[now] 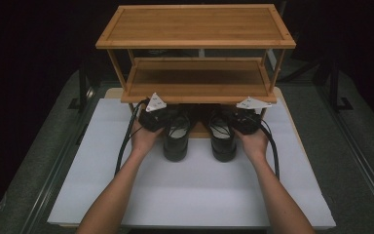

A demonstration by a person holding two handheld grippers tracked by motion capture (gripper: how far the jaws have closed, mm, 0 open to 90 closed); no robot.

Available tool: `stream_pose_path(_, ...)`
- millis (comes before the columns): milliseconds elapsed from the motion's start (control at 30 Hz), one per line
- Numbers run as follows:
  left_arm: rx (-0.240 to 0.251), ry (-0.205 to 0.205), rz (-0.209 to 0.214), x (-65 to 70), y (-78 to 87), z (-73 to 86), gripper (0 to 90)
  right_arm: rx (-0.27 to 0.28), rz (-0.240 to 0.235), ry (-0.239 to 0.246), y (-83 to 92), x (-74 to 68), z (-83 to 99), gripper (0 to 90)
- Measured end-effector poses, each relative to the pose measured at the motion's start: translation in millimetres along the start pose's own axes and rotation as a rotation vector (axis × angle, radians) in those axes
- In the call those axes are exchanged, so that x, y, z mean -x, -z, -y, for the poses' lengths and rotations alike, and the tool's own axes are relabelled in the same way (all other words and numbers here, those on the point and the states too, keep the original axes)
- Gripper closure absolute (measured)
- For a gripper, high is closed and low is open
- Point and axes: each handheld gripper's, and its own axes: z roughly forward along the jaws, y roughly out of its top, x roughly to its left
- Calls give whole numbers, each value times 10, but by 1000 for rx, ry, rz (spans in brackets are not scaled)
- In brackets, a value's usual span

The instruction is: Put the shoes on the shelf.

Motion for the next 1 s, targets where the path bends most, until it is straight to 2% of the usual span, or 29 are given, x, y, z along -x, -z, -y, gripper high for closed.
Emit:
stream_pose_path(200, -7, 12, 0, 3, -31, 20, 869, -2, 0, -10, -42, -10, 37, 863)
stream_pose_path(467, -1, 34, 34, -1, -10, 79, 841, 0, -8, -6, -29, -29, 88, 846)
stream_pose_path(567, -7, 37, 34, 28, 13, 91, 776, 2, -19, -25, 8, -34, 138, 772)
stream_pose_path(600, -14, 34, 29, 35, 19, 92, 724, -2, -22, -30, 13, -31, 138, 733)
stream_pose_path(633, -14, 34, 29, 35, 19, 92, 678, -2, -22, -30, 13, -31, 138, 733)
stream_pose_path(667, -22, 37, 34, 40, 42, 95, 666, -15, -16, -33, 36, -28, 128, 649)
stream_pose_path(700, -22, 37, 34, 40, 42, 95, 638, -15, -16, -33, 36, -28, 128, 649)
stream_pose_path(733, -20, 47, 56, 25, 103, 91, 602, -24, -30, -48, 96, -12, 109, 585)
stream_pose_path(767, -20, 47, 56, 25, 103, 91, 562, -24, -30, -48, 96, -12, 109, 585)
stream_pose_path(800, -22, 58, 72, 14, 189, 73, 531, -25, -45, -65, 168, 6, 93, 520)
stream_pose_path(833, -22, 58, 72, 14, 189, 73, 502, -23, -56, -74, 207, 12, 88, 484)
stream_pose_path(867, -16, 58, 87, 20, 284, 60, 471, -22, -66, -81, 249, 14, 86, 452)
stream_pose_path(1000, -15, 57, 105, 48, 486, 89, 390, -20, -91, -77, 425, 1, 113, 376)
